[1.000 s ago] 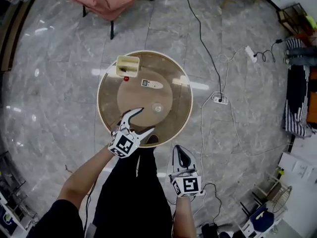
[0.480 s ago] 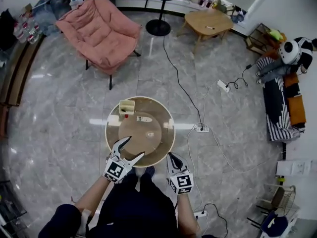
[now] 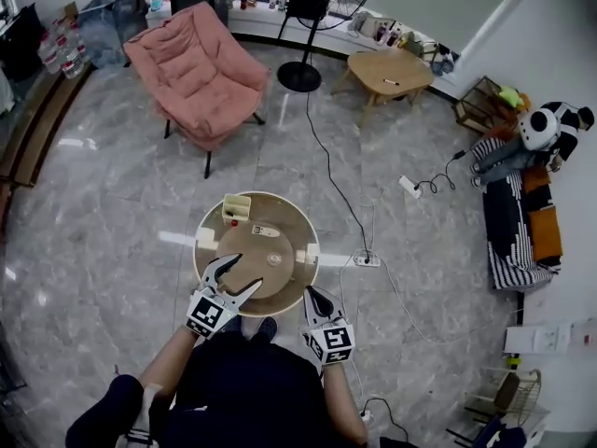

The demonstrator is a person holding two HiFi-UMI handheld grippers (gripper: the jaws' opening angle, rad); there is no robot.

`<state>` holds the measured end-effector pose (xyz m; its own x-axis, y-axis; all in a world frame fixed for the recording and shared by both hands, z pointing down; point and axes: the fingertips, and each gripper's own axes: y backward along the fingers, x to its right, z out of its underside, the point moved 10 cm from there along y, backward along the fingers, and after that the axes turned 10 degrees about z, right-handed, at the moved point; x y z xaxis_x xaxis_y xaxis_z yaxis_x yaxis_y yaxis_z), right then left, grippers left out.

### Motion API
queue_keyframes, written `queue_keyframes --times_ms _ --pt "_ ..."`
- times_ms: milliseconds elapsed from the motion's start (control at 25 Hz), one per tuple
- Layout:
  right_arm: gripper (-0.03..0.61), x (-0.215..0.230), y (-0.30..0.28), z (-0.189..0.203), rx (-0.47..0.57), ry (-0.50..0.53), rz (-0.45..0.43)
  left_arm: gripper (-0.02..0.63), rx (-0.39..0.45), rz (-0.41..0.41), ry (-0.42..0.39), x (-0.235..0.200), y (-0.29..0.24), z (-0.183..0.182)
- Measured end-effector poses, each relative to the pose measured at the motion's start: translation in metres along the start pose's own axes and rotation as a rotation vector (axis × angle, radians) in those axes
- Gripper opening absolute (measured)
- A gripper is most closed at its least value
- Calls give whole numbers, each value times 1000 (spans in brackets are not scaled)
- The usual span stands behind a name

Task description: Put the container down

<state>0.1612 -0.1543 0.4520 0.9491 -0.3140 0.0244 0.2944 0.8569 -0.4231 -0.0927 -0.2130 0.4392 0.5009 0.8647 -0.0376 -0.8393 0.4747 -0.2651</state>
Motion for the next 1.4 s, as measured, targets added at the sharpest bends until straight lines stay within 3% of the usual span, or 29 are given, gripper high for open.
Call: queue_keyframes --times_ms 40,120,200,480,720,960,1200,1400 --pt "27 -3 -1 1 3 1 -13 270 5 -16 1 2 2 1" --pt "28 -9 -3 -1 8 24 -39 103 23 -58 21 3 8 4" --pt "28 -14 -3 -5 17 55 -58 38 21 -83 35 5 15 6" --pt "26 -12 -1 -9 42 4 -89 25 -7 -36 3 18 22 6" --pt "26 -14 2 -7 14 103 -74 25 -16 -10 -15 25 16 3" --pt "26 -17 4 -11 33 97 -74 25 -21 -5 -19 25 19 1" --pt "26 -15 5 -11 57 102 -93 25 -3 -53 7 25 15 4" --pt "26 -19 3 -10 45 134 -114 25 -12 -23 21 25 12 6"
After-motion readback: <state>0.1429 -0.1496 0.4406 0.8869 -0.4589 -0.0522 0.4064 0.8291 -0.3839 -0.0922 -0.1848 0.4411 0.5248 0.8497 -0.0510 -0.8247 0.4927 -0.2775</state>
